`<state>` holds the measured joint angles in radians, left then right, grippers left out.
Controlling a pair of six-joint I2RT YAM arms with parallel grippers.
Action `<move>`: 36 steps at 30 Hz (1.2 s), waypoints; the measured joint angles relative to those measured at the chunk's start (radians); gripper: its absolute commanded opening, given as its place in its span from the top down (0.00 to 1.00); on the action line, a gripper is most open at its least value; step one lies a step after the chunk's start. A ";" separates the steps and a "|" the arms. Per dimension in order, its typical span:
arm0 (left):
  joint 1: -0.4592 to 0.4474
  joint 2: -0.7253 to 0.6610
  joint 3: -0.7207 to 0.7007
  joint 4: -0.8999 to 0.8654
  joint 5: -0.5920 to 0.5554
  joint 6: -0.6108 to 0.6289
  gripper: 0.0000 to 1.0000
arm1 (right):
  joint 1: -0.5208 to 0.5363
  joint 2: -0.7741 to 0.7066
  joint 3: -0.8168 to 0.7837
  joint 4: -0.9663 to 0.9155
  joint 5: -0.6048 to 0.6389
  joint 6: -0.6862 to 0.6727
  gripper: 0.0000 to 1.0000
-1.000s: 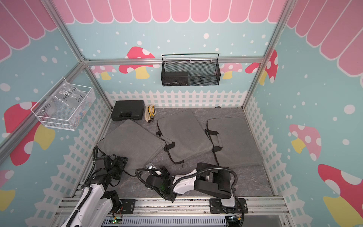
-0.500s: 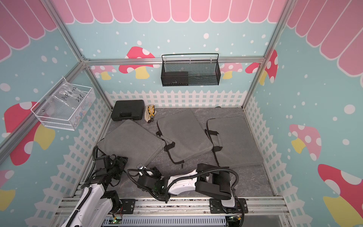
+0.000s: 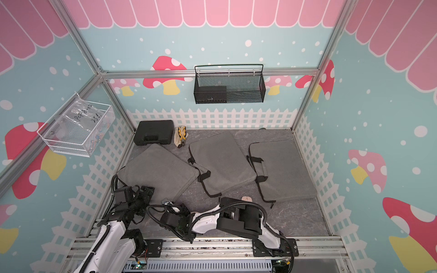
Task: Put the mouse into the laptop bag
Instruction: Unzip the zipper on the zippered laptop bag.
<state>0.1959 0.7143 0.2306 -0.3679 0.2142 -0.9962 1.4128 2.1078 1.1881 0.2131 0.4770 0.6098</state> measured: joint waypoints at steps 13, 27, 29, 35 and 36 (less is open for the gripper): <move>0.000 0.000 0.000 0.000 0.004 -0.004 0.02 | -0.027 0.025 0.024 0.026 -0.014 0.020 0.74; -0.056 -0.017 -0.006 -0.008 0.069 -0.059 0.25 | -0.046 -0.010 -0.028 0.049 -0.031 -0.030 1.00; -0.081 -0.034 -0.018 -0.008 0.068 -0.079 0.38 | -0.047 -0.031 -0.060 0.060 -0.038 -0.046 1.00; -0.177 -0.092 -0.064 -0.009 0.035 -0.154 0.69 | -0.039 -0.056 -0.093 0.068 -0.054 -0.081 1.00; -0.197 -0.104 -0.069 -0.008 0.023 -0.169 0.73 | -0.032 -0.056 -0.093 0.069 -0.060 -0.085 1.00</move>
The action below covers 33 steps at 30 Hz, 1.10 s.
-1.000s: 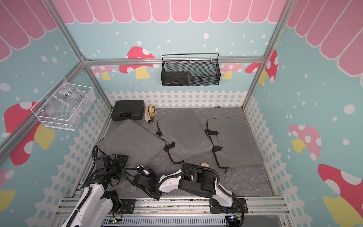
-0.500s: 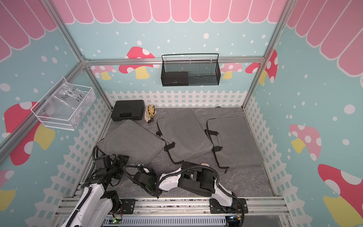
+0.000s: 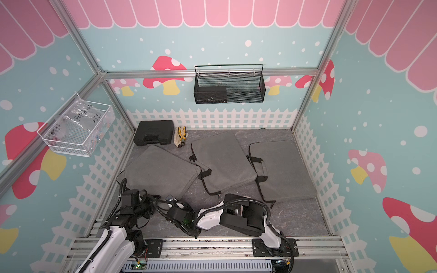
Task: Put the mouse into the laptop bag
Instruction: Unzip the zipper on the zippered laptop bag.
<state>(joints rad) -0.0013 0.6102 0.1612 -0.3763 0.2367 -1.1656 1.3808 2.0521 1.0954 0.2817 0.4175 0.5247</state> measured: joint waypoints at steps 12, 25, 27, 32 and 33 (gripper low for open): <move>-0.122 -0.038 -0.012 0.012 -0.119 -0.106 1.00 | 0.047 0.057 0.104 -0.008 -0.046 -0.008 1.00; -0.321 -0.186 -0.027 -0.093 -0.313 -0.309 0.94 | -0.004 0.040 0.032 0.073 -0.133 0.011 1.00; -0.375 -0.190 -0.025 -0.103 -0.356 -0.344 0.71 | -0.021 0.021 0.003 0.087 -0.149 0.012 1.00; -0.467 -0.137 -0.002 -0.149 -0.419 -0.377 0.21 | -0.082 -0.049 -0.093 0.113 -0.151 0.027 1.00; -0.471 -0.121 0.021 -0.155 -0.435 -0.374 0.16 | -0.100 -0.066 -0.115 0.117 -0.146 0.031 1.00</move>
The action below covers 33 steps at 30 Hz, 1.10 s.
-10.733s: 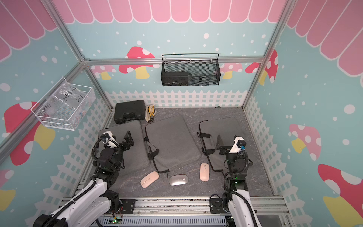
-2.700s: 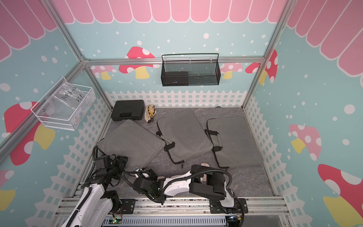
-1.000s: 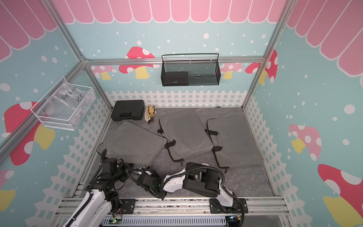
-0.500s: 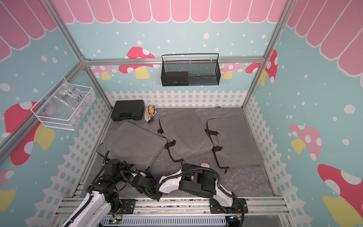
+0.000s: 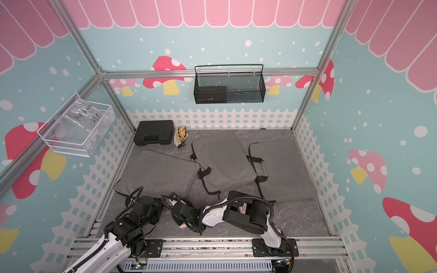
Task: Put the mouse into the laptop bag
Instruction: Unzip the zipper on the zippered laptop bag.
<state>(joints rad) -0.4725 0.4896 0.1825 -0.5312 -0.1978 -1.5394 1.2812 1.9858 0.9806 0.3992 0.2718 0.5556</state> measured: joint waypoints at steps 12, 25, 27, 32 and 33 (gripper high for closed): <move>0.014 0.115 0.160 -0.068 -0.107 0.165 0.01 | -0.204 -0.121 -0.121 -0.002 0.050 0.024 1.00; 0.506 0.061 0.169 -0.233 -0.020 0.413 0.01 | -0.270 -0.040 -0.041 -0.031 0.037 0.014 1.00; 0.601 0.086 0.169 -0.241 0.028 0.460 0.00 | -0.287 -0.001 0.003 -0.042 0.032 0.013 1.00; 0.680 0.163 0.159 -0.222 0.120 0.523 0.00 | -0.320 0.060 0.093 -0.061 0.020 0.006 1.00; 0.683 0.175 0.152 -0.211 0.133 0.528 0.01 | -0.325 0.069 0.109 -0.068 0.017 0.005 1.00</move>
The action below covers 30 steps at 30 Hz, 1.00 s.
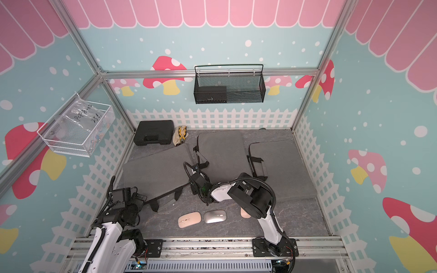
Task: Put the mouse into the laptop bag
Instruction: Unzip the zipper on the zippered laptop bag.
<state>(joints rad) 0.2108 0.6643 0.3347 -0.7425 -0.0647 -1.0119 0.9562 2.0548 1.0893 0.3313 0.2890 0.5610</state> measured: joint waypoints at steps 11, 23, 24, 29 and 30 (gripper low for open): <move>0.006 0.047 -0.069 0.182 0.128 -0.003 0.98 | 0.027 0.014 0.031 -0.031 0.003 -0.006 1.00; 0.012 0.052 -0.080 0.209 0.130 -0.007 1.00 | 0.209 0.016 0.048 -0.055 0.003 0.014 1.00; 0.012 0.052 -0.081 0.210 0.131 -0.007 1.00 | 0.224 0.028 0.066 -0.060 -0.008 0.019 1.00; 0.012 0.050 -0.082 0.214 0.142 -0.010 1.00 | 0.266 0.117 0.188 -0.051 -0.058 0.032 1.00; 0.012 0.047 -0.082 0.213 0.144 -0.010 1.00 | 0.269 0.133 0.211 -0.050 -0.071 0.034 1.00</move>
<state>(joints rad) 0.2230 0.7109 0.2527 -0.5293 0.0792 -1.0222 1.2251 2.1880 1.2999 0.2813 0.2184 0.5949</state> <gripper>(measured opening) 0.045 0.046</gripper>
